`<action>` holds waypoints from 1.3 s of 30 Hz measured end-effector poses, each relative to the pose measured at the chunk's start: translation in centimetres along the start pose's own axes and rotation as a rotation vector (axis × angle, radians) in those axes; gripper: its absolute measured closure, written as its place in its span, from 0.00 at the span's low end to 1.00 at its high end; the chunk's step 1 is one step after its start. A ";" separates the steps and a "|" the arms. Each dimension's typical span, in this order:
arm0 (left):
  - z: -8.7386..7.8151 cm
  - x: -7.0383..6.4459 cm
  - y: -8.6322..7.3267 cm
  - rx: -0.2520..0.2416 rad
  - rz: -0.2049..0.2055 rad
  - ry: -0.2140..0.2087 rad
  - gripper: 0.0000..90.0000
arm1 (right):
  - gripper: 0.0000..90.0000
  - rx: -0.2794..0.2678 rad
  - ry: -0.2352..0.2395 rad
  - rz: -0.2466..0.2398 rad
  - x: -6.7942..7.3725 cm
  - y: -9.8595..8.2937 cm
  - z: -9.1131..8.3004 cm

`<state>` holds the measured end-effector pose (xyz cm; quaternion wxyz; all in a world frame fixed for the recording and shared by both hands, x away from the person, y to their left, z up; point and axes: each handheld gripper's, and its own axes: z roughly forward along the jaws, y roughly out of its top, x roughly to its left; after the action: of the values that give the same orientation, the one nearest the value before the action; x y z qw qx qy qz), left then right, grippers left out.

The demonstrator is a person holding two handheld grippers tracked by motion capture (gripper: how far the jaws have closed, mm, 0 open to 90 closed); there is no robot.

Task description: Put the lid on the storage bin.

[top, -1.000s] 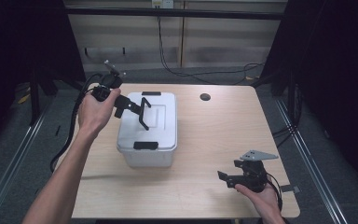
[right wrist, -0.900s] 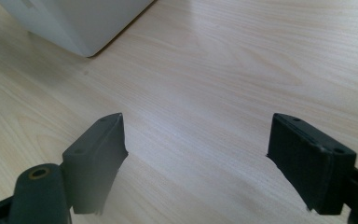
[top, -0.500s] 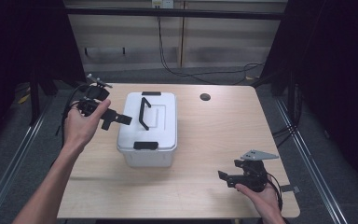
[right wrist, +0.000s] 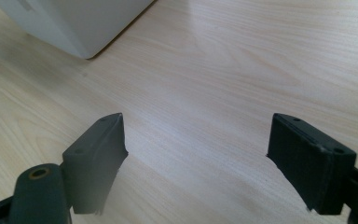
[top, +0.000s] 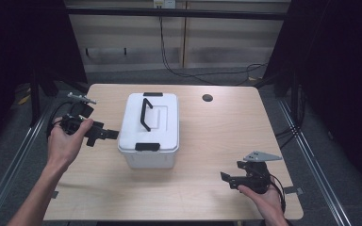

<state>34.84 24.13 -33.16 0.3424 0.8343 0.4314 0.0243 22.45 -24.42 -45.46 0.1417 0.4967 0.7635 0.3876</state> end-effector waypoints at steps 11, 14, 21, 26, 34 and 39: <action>0.3 1.9 -5.0 -0.002 -0.056 -0.004 0.23 | 0.20 0.001 -0.002 0.000 0.0 0.0 0.0; 0.4 2.4 -6.6 -0.006 -0.075 -0.005 0.23 | 0.20 -0.001 -0.003 0.000 0.0 0.0 -0.1; 0.3 3.0 -9.2 -0.021 -0.072 0.015 0.23 | 0.20 -0.003 -0.007 -0.001 0.0 0.0 -0.1; 0.5 3.3 -11.3 -0.060 -0.108 0.021 0.23 | 0.20 -0.005 -0.012 0.002 -0.1 -0.1 -0.1; 2.2 3.7 -13.7 -0.054 -0.168 0.083 0.24 | 0.21 -0.025 -0.028 0.017 -0.1 -0.2 0.1; 2.7 3.3 -14.1 -0.016 -0.136 0.094 0.24 | 0.21 -0.002 -0.040 0.024 -0.5 -0.3 0.6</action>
<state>27.90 30.67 -44.39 0.3292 0.7983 0.5024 0.0434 22.81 -24.63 -46.13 0.1529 0.5134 0.7542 0.3799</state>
